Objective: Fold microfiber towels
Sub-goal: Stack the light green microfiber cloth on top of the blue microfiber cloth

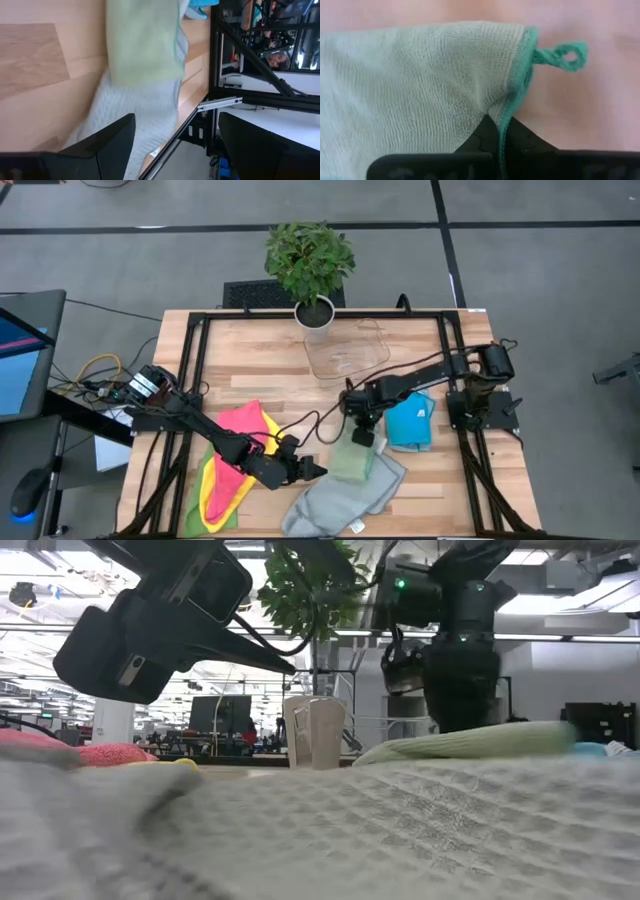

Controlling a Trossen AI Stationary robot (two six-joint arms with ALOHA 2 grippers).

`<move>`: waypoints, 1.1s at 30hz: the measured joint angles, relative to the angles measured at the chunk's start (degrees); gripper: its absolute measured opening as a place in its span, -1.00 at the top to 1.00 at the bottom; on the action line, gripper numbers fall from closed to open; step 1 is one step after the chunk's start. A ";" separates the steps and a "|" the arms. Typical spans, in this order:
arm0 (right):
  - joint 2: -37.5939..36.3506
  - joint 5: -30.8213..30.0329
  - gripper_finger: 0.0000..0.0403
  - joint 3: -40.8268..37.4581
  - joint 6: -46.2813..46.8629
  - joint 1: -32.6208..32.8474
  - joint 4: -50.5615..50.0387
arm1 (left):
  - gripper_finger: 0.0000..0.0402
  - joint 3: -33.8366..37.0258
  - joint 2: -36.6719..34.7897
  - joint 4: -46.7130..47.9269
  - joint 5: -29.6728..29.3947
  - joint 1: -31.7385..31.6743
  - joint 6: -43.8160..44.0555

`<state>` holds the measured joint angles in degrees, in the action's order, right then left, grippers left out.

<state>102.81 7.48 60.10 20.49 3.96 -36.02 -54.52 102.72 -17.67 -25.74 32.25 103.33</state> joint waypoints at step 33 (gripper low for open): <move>-4.18 -3.39 0.82 0.26 17.45 -5.72 -2.25 | -0.39 -3.53 11.40 3.16 -8.58 -5.68 28.41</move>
<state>98.64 4.09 60.36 37.94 -1.76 -38.27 -58.05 114.12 -14.52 -34.32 26.57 131.74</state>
